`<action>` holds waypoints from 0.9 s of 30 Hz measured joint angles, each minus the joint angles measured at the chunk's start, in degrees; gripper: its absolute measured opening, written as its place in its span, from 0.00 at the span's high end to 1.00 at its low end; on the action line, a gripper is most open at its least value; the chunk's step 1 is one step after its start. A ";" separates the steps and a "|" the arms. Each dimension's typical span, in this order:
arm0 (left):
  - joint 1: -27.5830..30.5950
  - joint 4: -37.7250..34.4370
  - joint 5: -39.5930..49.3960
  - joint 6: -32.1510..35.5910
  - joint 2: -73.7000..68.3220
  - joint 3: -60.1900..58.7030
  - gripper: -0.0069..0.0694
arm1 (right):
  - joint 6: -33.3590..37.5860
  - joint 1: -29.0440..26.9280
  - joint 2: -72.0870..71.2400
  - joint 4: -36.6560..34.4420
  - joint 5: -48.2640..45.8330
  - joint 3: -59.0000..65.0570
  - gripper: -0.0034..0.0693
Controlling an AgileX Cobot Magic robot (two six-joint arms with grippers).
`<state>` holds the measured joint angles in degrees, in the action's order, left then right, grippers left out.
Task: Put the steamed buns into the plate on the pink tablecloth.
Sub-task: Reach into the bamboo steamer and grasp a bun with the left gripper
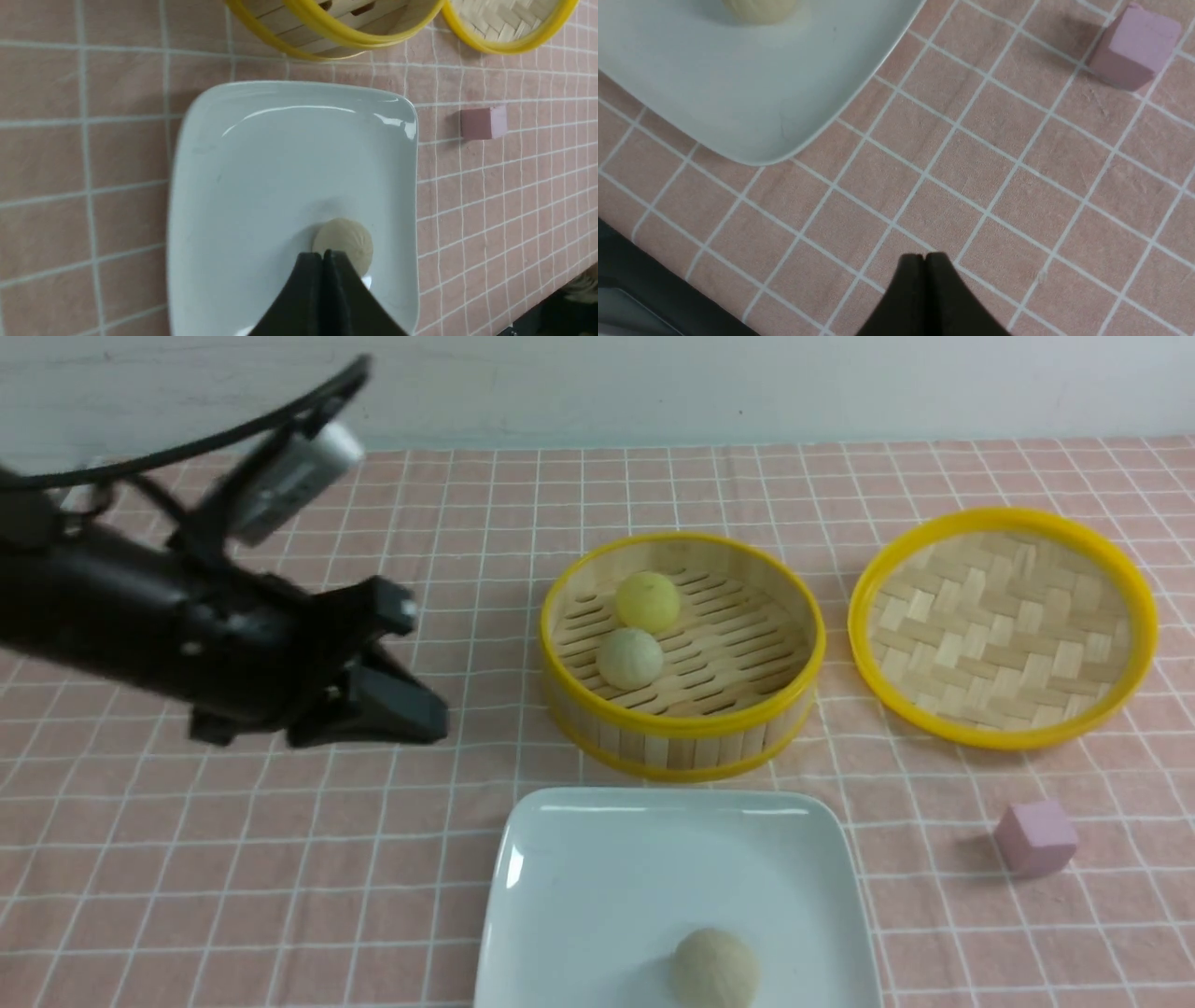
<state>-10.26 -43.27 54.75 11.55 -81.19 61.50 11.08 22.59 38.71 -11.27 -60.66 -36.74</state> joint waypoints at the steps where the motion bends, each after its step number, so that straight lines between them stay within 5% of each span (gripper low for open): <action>1: -2.16 1.16 -1.12 -0.76 -2.63 2.54 0.89 | 0.05 0.00 -0.24 0.00 0.33 0.72 0.97; 7: -16.03 19.75 -5.42 -17.27 -20.46 23.80 0.67 | 0.05 0.00 -0.29 0.00 3.22 1.35 0.96; 14: -20.82 36.84 -5.46 -30.37 -34.49 41.18 0.50 | 0.05 0.00 -0.29 0.00 3.67 1.35 0.96; 22: -21.41 40.28 -8.79 -31.87 -43.06 45.82 0.55 | 0.05 0.00 -0.29 -0.27 4.06 1.35 0.95; 27: -21.41 39.02 -8.82 -32.04 -46.15 46.29 0.81 | 0.12 0.00 -0.29 -1.62 4.06 1.35 0.95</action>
<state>-31.67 -4.25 45.94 -20.50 -127.34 107.80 11.19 22.59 38.42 -12.89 -56.60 -35.39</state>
